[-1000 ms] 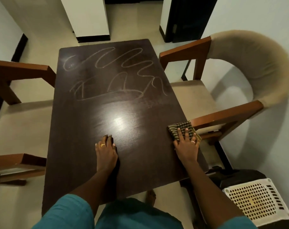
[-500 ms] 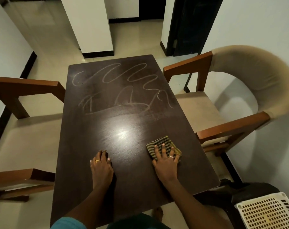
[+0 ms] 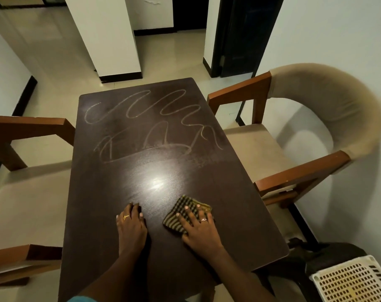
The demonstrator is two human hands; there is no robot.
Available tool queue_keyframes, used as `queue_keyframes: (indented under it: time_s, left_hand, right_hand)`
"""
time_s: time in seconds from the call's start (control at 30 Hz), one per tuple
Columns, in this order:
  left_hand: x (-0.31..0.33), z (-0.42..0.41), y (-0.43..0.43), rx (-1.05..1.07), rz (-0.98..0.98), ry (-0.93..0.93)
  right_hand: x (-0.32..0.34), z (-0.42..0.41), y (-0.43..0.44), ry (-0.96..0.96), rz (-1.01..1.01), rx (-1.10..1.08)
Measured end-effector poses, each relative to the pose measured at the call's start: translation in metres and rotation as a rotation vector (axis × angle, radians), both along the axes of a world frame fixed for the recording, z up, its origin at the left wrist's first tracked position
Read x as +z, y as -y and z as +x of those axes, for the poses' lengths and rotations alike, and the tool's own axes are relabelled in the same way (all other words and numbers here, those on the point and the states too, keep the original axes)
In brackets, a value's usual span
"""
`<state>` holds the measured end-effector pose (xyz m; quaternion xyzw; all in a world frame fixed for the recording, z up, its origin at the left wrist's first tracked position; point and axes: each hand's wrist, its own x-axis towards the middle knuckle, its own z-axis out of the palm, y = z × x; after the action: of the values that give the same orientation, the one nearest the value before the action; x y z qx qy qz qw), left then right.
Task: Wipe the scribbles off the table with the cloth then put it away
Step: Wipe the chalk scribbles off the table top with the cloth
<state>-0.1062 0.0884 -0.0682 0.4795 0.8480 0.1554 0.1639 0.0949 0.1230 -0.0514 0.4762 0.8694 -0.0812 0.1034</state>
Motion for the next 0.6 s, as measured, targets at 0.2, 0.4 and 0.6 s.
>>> queue_keyframes:
  time_s: [0.2, 0.4, 0.6]
  left_hand:
    - [-0.001, 0.015, -0.027, -0.086, 0.01, 0.002]
    - [-0.003, 0.026, -0.049, -0.134, 0.007, 0.011]
    - [0.002, 0.033, -0.068, -0.14, 0.027, 0.025]
  right_hand:
    - [-0.016, 0.071, -0.059, 0.012, -0.034, -0.354]
    - [-0.024, 0.093, -0.103, 0.053, -0.023, -0.379]
    - [-0.023, 0.095, -0.154, 0.073, -0.027, -0.324]
